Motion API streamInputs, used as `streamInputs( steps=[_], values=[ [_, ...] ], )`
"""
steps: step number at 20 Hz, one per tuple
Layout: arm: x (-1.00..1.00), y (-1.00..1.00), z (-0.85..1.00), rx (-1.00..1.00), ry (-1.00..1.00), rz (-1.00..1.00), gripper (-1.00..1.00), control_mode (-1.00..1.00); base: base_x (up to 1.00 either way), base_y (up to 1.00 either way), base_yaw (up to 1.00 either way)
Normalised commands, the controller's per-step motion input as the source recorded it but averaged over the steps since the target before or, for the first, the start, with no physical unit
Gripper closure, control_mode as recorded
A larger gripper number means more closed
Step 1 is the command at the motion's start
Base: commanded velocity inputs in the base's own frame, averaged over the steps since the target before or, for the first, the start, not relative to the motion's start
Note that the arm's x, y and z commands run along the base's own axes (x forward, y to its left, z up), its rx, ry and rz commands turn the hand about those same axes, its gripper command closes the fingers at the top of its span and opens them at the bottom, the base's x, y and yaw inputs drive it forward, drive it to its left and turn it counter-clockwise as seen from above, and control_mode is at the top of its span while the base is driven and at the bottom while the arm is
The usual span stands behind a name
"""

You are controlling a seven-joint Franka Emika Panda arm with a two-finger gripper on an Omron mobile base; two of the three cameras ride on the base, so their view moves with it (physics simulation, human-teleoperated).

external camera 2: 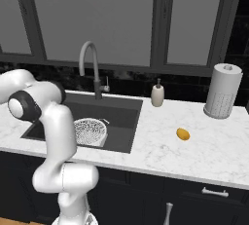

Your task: Put the colander in the sink, put the mango, kiwi in the colander, and turn on the sink faucet and pour water over the colander.

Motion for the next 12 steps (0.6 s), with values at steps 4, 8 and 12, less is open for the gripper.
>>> streamInputs(
  steps=[4,8,12],
  values=[
    [-0.07,0.2,-0.06,-0.05,0.0,0.0,-1.0,-1.0,0.0,0.0,0.0],
    [0.0,0.01,-0.23,0.0,0.0,0.0,-1.0,-1.0,0.0,0.0,0.0],
    [0.0,0.03,-0.32,0.0,0.0,0.0,-1.0,-1.0,0.0,0.0,0.0]
  ],
)
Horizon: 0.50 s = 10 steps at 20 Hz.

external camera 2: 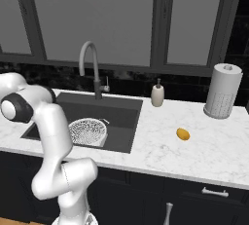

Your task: Put the colander in the sink, put the mango, kiwi in the colander, and turn on the sink faucet and pour water over the colander.

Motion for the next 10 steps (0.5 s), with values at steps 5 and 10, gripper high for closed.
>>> streamInputs(
  steps=[5,10],
  values=[
    [0.0,0.0,-0.5,0.0,0.0,0.0,-1.0,-1.0,0.0,0.0,0.0],
    [0.08,0.0,-0.32,0.0,0.0,0.0,-1.0,-1.0,0.0,0.0,0.0]
  ],
)
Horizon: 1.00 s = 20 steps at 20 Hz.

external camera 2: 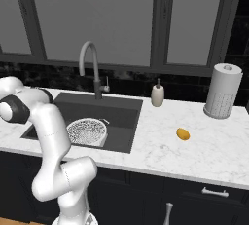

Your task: Put the colander in the sink, put the mango, kiwi in the colander, and turn on the sink faucet and pour water over the colander.

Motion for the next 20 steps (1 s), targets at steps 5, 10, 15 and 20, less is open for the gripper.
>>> streamInputs(
  steps=[5,10,15,20],
  values=[
    [0.31,0.0,-0.14,0.03,0.0,0.0,-1.0,-1.0,0.0,0.0,0.0],
    [0.39,0.14,0.0,0.07,0.0,0.0,-1.0,-1.0,0.0,0.0,0.0],
    [0.3,0.37,-0.1,0.02,0.0,0.0,-1.0,-1.0,0.0,0.0,0.0],
    [0.28,0.33,-0.19,0.0,0.0,0.0,-1.0,-1.0,0.0,0.0,0.0]
  ],
)
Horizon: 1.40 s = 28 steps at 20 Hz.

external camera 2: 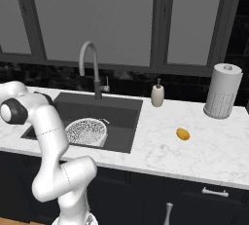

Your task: Put the colander in the sink, put the mango, kiwi in the colander, and turn on the sink faucet and pour water over the colander.

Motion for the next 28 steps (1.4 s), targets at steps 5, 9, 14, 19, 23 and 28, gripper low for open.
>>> streamInputs(
  steps=[5,9,14,19,23,28],
  values=[
    [0.19,0.37,-0.15,0.0,0.0,0.0,-1.0,-1.0,0.0,0.0,0.0],
    [0.18,0.37,-0.14,0.0,0.0,0.0,-1.0,-1.0,0.0,0.0,0.0],
    [0.09,0.17,-0.21,0.0,0.0,0.0,-1.0,-1.0,0.0,0.0,0.0],
    [-0.04,-0.03,-0.3,0.05,0.01,0.0,1.0,-1.0,0.0,0.0,0.0],
    [-0.46,-0.62,-0.3,0.17,-0.07,-0.05,1.0,-1.0,0.0,0.0,0.0],
    [-0.6,-1.0,-0.23,0.32,-0.22,-0.15,1.0,-1.0,0.0,0.0,0.0]
  ],
)
